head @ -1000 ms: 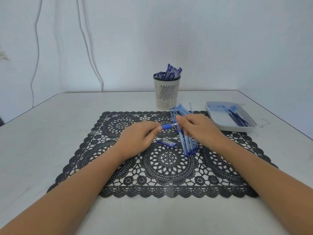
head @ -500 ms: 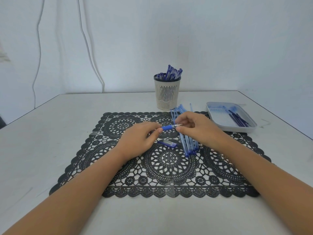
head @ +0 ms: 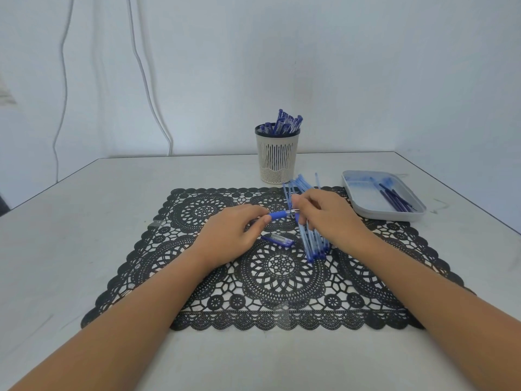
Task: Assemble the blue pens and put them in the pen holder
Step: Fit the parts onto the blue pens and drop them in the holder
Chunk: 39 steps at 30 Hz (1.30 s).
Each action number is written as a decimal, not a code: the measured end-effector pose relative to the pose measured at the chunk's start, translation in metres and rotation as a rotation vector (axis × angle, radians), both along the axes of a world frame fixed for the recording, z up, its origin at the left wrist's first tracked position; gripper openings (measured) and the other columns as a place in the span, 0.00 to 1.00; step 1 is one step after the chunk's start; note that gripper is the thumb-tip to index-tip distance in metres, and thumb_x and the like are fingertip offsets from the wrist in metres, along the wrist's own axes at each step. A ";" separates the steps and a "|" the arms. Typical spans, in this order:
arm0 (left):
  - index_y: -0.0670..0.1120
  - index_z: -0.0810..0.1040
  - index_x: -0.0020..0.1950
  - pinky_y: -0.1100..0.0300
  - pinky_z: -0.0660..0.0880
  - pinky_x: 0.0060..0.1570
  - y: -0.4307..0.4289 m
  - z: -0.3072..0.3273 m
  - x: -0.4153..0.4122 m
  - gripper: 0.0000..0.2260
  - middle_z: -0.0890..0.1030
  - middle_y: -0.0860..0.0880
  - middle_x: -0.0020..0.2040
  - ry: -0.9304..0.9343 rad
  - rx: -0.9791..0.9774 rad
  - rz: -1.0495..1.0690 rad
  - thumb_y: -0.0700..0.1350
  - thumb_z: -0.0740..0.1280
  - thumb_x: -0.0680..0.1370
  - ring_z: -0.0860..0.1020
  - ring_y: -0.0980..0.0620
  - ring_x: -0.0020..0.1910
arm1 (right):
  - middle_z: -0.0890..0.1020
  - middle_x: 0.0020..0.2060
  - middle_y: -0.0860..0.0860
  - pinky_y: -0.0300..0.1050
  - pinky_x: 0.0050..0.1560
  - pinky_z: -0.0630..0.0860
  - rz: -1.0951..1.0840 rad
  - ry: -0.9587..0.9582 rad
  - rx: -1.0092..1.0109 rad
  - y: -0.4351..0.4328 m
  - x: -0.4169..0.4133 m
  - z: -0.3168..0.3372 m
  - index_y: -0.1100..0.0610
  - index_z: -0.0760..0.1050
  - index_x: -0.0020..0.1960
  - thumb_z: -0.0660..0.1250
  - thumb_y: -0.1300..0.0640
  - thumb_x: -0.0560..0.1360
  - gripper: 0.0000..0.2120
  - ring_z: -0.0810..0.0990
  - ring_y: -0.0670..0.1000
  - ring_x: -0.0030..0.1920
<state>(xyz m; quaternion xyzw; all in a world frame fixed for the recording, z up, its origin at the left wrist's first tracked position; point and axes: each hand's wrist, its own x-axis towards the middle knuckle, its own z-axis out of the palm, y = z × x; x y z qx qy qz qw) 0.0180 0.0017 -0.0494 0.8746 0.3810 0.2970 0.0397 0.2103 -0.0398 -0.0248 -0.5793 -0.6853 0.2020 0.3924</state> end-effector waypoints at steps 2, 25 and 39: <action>0.51 0.78 0.56 0.60 0.73 0.39 0.001 0.000 0.000 0.17 0.79 0.58 0.44 0.003 -0.005 0.000 0.57 0.55 0.77 0.75 0.59 0.40 | 0.80 0.36 0.48 0.38 0.37 0.73 0.022 0.002 0.002 0.000 0.000 0.000 0.54 0.76 0.47 0.60 0.53 0.78 0.07 0.77 0.49 0.36; 0.51 0.78 0.51 0.61 0.66 0.32 0.000 0.003 -0.003 0.10 0.75 0.57 0.33 -0.129 -0.121 0.089 0.50 0.58 0.80 0.72 0.59 0.31 | 0.81 0.41 0.49 0.38 0.48 0.75 -0.044 0.148 0.014 0.005 0.009 0.000 0.53 0.77 0.45 0.68 0.58 0.74 0.01 0.79 0.48 0.44; 0.51 0.79 0.52 0.61 0.64 0.33 -0.001 0.003 -0.002 0.10 0.74 0.59 0.32 -0.118 -0.089 0.119 0.50 0.59 0.79 0.71 0.61 0.32 | 0.77 0.45 0.40 0.18 0.41 0.63 0.190 -0.410 0.003 -0.001 0.001 -0.002 0.50 0.78 0.54 0.67 0.55 0.75 0.09 0.69 0.30 0.40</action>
